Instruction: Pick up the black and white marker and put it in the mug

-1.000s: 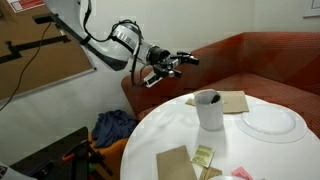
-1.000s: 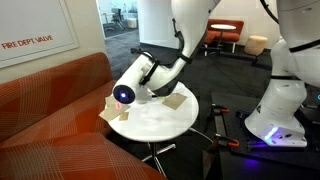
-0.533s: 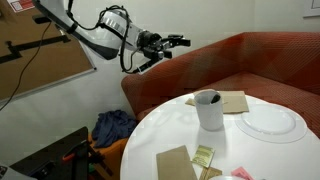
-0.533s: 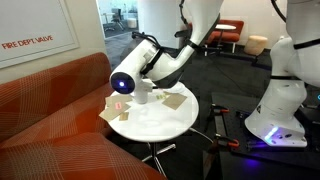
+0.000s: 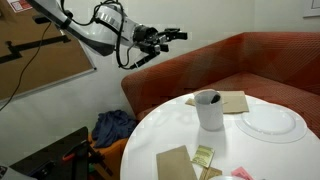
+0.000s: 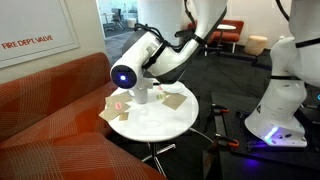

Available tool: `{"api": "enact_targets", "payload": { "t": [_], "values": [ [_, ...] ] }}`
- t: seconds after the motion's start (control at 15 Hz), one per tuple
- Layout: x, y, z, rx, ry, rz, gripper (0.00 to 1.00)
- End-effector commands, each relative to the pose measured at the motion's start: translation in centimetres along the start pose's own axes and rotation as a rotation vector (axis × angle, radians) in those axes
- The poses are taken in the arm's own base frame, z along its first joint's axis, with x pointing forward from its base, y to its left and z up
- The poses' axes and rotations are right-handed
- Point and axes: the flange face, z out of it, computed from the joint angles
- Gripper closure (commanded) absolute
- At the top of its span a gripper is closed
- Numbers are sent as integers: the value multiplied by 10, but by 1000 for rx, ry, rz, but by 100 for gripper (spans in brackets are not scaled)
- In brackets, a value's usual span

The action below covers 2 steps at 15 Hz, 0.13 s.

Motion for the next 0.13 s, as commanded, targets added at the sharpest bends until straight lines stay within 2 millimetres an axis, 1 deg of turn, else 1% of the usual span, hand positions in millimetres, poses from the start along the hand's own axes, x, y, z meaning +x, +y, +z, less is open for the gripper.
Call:
{"api": "enact_targets", "payload": {
  "t": [0.0, 0.07],
  "values": [
    [0, 0, 0, -1, 0, 0, 0],
    [0, 0, 0, -1, 0, -1, 0]
  ]
}}
